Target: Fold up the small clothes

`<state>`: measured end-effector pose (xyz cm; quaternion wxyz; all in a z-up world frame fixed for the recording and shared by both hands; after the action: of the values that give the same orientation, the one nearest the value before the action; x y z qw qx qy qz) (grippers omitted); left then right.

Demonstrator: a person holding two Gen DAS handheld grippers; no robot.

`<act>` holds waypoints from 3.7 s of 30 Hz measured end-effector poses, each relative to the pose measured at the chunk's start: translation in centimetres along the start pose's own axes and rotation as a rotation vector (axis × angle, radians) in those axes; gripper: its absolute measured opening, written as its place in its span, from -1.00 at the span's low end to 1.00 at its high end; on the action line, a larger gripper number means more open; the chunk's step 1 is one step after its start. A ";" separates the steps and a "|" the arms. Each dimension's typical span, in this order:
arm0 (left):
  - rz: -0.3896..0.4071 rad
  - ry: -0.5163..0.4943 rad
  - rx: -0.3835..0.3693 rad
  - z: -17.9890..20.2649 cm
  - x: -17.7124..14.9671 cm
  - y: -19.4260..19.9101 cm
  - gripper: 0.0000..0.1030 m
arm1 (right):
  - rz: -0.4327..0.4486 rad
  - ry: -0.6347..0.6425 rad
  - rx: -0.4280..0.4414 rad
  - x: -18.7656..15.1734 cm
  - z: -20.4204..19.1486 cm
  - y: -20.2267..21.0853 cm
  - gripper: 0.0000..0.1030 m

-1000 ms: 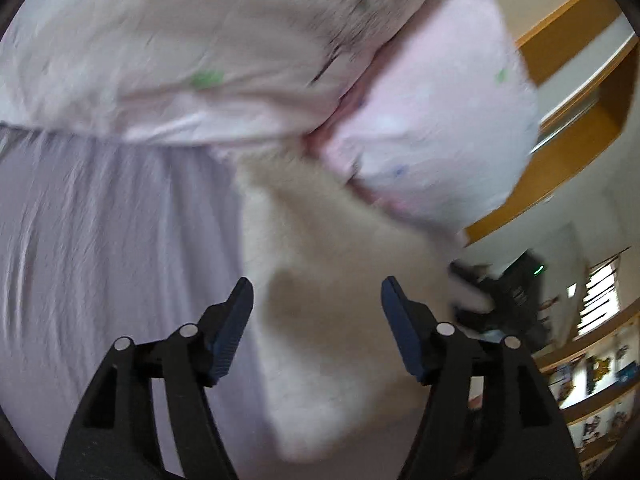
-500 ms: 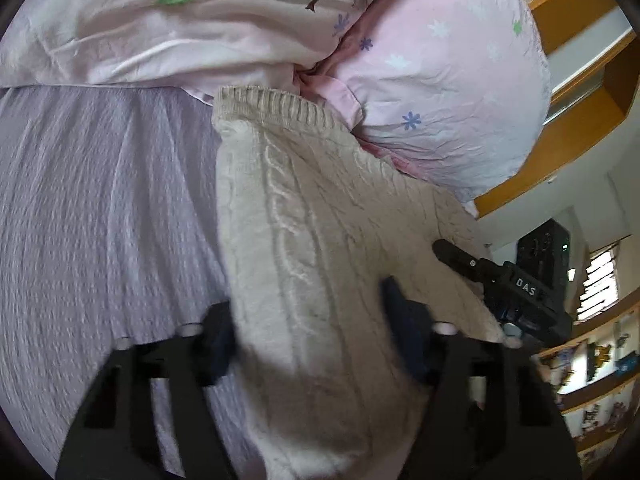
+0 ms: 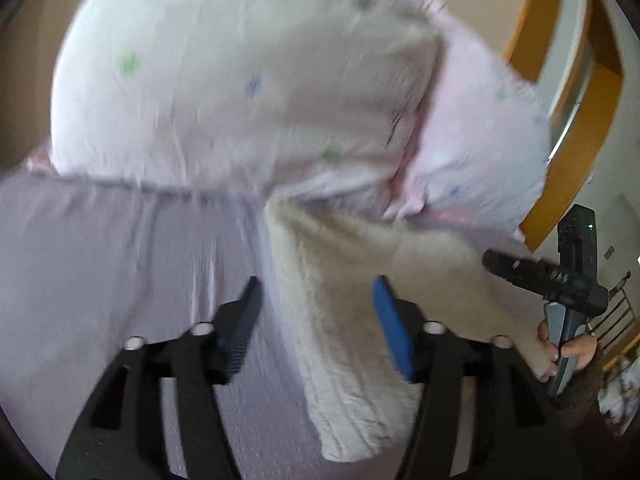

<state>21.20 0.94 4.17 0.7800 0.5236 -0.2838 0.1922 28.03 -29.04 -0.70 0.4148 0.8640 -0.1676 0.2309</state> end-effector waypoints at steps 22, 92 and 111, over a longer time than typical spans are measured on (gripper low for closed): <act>-0.075 -0.303 -0.066 9.1 -4.4 -5.1 0.50 | -0.043 0.207 -0.433 -1.0 0.3 -3.1 -0.75; -0.300 -0.132 0.279 4.2 -11.8 -4.0 0.97 | -0.231 0.197 -0.516 -16.4 -5.4 -0.1 0.97; -0.300 -0.133 0.279 4.2 -11.8 -4.0 0.97 | -0.230 0.196 -0.517 -16.4 -5.3 -0.1 0.97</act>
<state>13.56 -4.52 -5.01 0.6994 0.6743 -0.2241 0.0765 12.98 -23.15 -6.62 0.6586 0.7167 -0.0808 0.2145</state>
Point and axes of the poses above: each gripper's, at about its wrist camera, not at the fingertips, and y roughly against the way its jaws point, z to its right, x to its top, the point moved 6 cm from there along -y, roughly the way its jaws point, and after that the axes turned 11 degrees about -z, right-handed, at the moved point
